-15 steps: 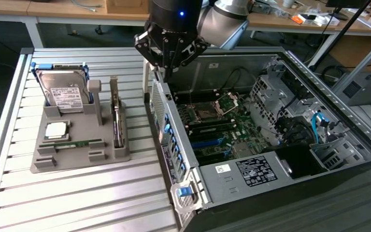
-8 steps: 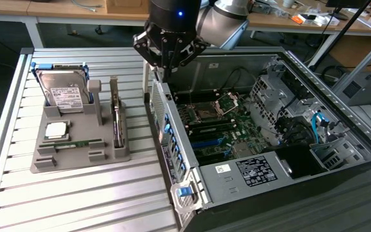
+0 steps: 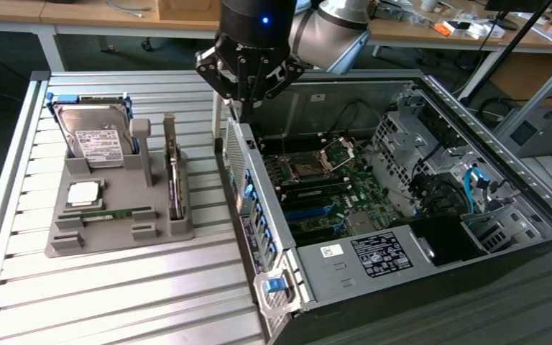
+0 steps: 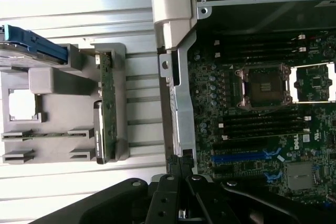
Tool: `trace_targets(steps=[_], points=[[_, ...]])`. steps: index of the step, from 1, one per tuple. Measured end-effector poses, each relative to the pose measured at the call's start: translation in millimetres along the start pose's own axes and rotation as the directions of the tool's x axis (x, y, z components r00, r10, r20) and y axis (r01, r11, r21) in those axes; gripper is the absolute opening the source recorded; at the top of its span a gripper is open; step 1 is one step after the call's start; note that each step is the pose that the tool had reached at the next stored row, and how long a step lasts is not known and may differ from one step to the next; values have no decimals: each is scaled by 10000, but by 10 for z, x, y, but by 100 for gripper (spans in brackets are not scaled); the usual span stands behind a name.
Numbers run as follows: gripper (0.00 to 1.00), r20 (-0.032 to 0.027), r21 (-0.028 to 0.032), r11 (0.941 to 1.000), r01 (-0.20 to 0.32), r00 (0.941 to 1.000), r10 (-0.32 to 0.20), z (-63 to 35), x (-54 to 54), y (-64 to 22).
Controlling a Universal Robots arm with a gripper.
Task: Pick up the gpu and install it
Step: 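Reach for the gpu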
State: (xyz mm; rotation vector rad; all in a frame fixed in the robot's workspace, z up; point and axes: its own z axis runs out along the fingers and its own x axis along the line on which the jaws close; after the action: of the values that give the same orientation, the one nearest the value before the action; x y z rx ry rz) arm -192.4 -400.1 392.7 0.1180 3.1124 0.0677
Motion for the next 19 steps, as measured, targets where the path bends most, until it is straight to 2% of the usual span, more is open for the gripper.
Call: trace_targets(steps=[19], points=[[11, -1, 1, 10000, 0, 10000, 0, -2, 52, -7]])
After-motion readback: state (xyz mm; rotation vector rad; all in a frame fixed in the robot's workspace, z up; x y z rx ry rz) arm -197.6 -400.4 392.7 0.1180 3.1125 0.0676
